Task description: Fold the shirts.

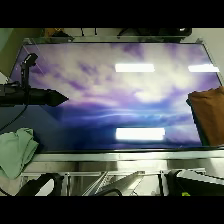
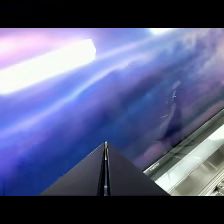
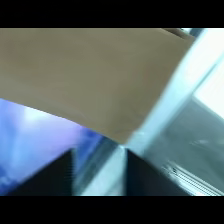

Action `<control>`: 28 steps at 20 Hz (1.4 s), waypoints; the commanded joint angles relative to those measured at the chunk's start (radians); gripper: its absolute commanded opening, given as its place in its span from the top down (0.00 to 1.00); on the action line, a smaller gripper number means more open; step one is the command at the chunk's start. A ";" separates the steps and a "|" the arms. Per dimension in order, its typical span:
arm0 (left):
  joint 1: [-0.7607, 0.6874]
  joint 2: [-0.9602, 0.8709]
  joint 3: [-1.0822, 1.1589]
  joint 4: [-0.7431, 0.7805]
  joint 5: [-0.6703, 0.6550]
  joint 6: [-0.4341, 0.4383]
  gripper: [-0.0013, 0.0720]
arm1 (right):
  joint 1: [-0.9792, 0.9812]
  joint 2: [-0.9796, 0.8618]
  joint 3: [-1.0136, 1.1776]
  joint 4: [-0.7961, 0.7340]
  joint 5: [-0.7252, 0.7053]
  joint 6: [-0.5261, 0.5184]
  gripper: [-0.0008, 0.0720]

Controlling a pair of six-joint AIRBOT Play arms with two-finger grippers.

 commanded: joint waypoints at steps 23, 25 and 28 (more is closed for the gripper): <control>-0.178 0.488 -0.770 -0.253 0.124 -0.113 0.96 | 1.279 0.467 -0.986 0.580 -0.645 -0.035 0.95; -0.178 0.512 -0.770 -0.253 0.138 -0.115 0.96 | 1.279 0.467 -0.986 0.583 -0.645 -0.035 0.95; -0.178 0.537 -0.770 -0.252 0.140 -0.115 0.96 | 1.279 0.467 -0.986 0.583 -0.645 -0.035 0.95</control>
